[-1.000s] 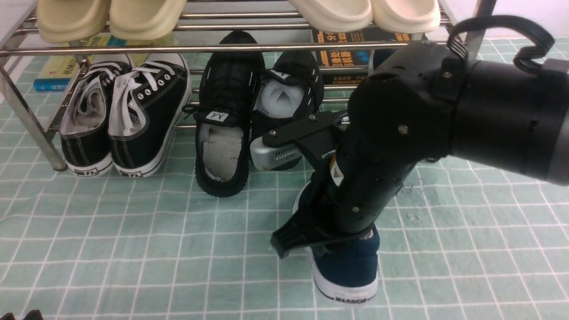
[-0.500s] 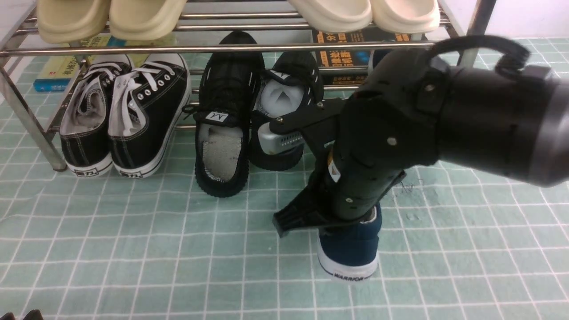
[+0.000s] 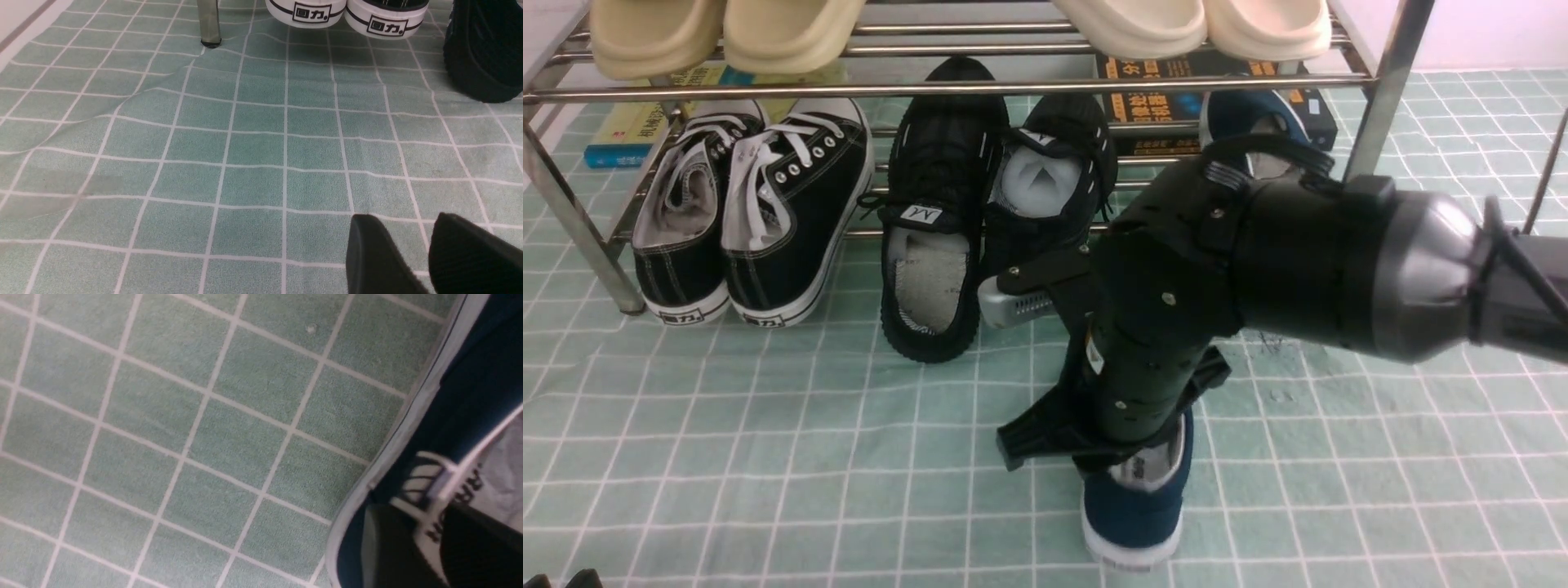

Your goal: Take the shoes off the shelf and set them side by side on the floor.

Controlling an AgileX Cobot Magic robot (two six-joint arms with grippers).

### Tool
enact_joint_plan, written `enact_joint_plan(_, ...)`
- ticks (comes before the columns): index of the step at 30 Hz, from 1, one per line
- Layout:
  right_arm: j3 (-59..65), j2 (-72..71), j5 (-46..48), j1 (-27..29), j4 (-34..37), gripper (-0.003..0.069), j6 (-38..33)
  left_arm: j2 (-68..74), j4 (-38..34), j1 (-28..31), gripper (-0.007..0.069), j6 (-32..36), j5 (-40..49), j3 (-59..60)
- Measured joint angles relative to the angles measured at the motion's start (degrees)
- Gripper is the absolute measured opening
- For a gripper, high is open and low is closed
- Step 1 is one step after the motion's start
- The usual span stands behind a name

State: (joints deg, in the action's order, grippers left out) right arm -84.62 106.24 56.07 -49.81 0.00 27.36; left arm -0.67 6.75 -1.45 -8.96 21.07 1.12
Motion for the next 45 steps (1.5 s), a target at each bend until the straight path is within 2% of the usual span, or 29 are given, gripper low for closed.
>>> enact_joint_plan(1, -0.34, -0.27, 0.41, 0.00, 0.00, 0.0253, -0.40, 0.00, 0.00, 0.00, 0.0242, 0.00, 0.00, 0.00)
enact_joint_plan(2, -2.10, -1.10, 2.83, 0.00, 0.00, 0.0303, -2.36, 0.00, 0.00, 0.00, 0.0242, 0.00, 0.00, 0.00)
enact_joint_plan(4, -4.70, -1.92, 5.52, 0.00, -0.99, 0.0331, -4.21, 0.00, 0.00, 0.00, 0.0242, 0.00, 0.00, 0.00)
enact_joint_plan(7, -9.81, -2.61, 11.45, 0.25, -4.47, 0.0334, -6.03, 0.00, 0.00, 0.00, 0.0242, 0.00, 0.00, 0.00)
enact_joint_plan(9, -12.40, -2.68, 13.24, 1.00, -5.31, 0.0297, -6.54, 0.00, 0.00, 0.00, 0.0242, 0.00, 0.00, 0.00)
enact_joint_plan(11, -15.44, -2.68, 14.11, 2.78, -5.37, 0.0194, -7.53, 0.00, 0.00, 0.00, 0.0242, 0.00, 0.00, 0.00)
enact_joint_plan(12, -15.69, -2.68, 14.19, 2.97, -5.37, 0.0182, -7.77, 0.00, 0.00, 0.00, 0.0242, 0.00, 0.00, 0.00)
enact_joint_plan(13, -17.22, -2.68, 14.31, 4.38, -5.37, 0.0083, -8.90, 0.00, 0.00, 0.00, 0.0242, 0.00, 0.00, 0.00)
enact_joint_plan(15, -18.78, -2.68, 14.51, 7.25, -5.37, -0.0003, -10.03, 0.00, 0.00, 0.00, 0.0242, 0.00, 0.00, 0.00)
enact_joint_plan(19, -19.09, -2.68, 14.96, 12.30, -5.78, -0.0011, -11.66, 0.00, 0.00, 0.00, 0.0242, 0.00, 0.00, 0.00)
enact_joint_plan(24, -19.26, -2.68, 15.14, 17.15, -6.28, 0.0038, -11.91, 0.00, 0.00, 0.00, 0.0242, 0.00, 0.00, 0.00)
enact_joint_plan(26, -19.25, -2.57, 14.23, 19.51, -6.58, 0.0120, -12.86, 0.00, 0.00, 0.00, 0.0242, 0.00, 0.00, 0.00)
enact_joint_plan(31, -19.25, -0.69, 10.94, 20.67, -8.36, 0.0302, -17.03, 0.00, 0.00, 0.00, 0.0242, 0.00, 0.00, 0.00)
enact_joint_plan(34, -19.25, 1.29, 10.21, 20.67, -9.80, 0.0370, -17.87, 0.00, 0.00, 0.00, 0.0242, 0.00, 0.00, 0.00)
enact_joint_plan(37, -19.25, 3.55, 9.90, 20.67, -12.13, 0.0401, -17.87, 0.00, 0.00, 0.00, 0.0242, 0.00, 0.00, 0.00)
enact_joint_plan(45, -19.25, 7.91, 3.54, 20.67, -18.06, 0.0401, -17.42, 0.00, 0.00, 0.00, 0.0242, 0.00, 0.00, 0.00)
